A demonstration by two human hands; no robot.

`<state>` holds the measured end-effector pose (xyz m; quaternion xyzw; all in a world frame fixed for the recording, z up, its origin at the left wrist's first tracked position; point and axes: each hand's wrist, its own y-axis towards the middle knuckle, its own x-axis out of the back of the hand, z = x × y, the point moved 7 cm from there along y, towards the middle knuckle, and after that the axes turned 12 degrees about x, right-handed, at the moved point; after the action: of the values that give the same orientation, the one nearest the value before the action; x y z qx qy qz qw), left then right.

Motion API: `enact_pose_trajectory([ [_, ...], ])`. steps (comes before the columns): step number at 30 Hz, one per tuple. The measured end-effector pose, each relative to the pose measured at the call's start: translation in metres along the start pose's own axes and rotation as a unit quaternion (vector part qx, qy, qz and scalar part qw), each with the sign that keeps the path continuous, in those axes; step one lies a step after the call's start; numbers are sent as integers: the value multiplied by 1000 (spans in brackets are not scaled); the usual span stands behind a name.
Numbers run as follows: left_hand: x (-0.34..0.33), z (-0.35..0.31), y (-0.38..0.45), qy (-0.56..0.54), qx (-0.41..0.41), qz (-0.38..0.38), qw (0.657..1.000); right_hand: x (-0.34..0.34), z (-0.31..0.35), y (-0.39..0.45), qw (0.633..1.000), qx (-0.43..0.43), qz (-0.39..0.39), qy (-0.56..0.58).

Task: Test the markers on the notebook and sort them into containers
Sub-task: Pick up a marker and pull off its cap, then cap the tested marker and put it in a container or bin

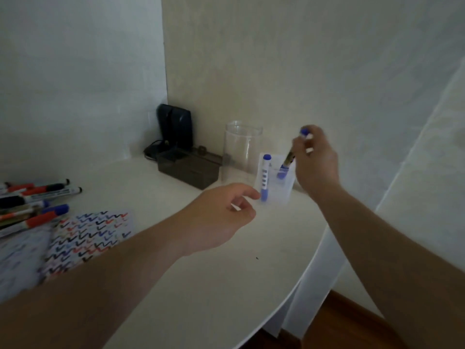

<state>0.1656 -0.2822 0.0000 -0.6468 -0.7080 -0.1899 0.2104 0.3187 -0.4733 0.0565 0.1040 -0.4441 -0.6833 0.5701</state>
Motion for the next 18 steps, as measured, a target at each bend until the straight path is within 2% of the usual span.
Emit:
enact_pose_trajectory([
  [4, 13, 21, -10, 47, 11, -14, 999, -38, -11, -13, 970, 46, 174, -165],
  [7, 37, 35, -26, 105, 1, -36, 994, -42, -9, -13, 946, 33, 235, -223],
  [10, 75, 51, -54, 172, -1, -52, 984, -32, 1, -10, 954, 22, 205, -219],
  [12, 110, 72, -72, 187, 20, -73, 979, -22, 19, -8, 971, 43, 120, -202],
  [14, 153, 101, -88, 199, 36, -126, 971, -23, 55, -18, 981, 93, 59, -160],
  [16, 197, 132, -102, 243, 50, -199, 948, -44, 94, -36, 986, 136, 54, -86],
  [18, 238, 158, -116, 295, 74, -274, 912, -78, 134, -62, 983, 159, 96, -4],
])
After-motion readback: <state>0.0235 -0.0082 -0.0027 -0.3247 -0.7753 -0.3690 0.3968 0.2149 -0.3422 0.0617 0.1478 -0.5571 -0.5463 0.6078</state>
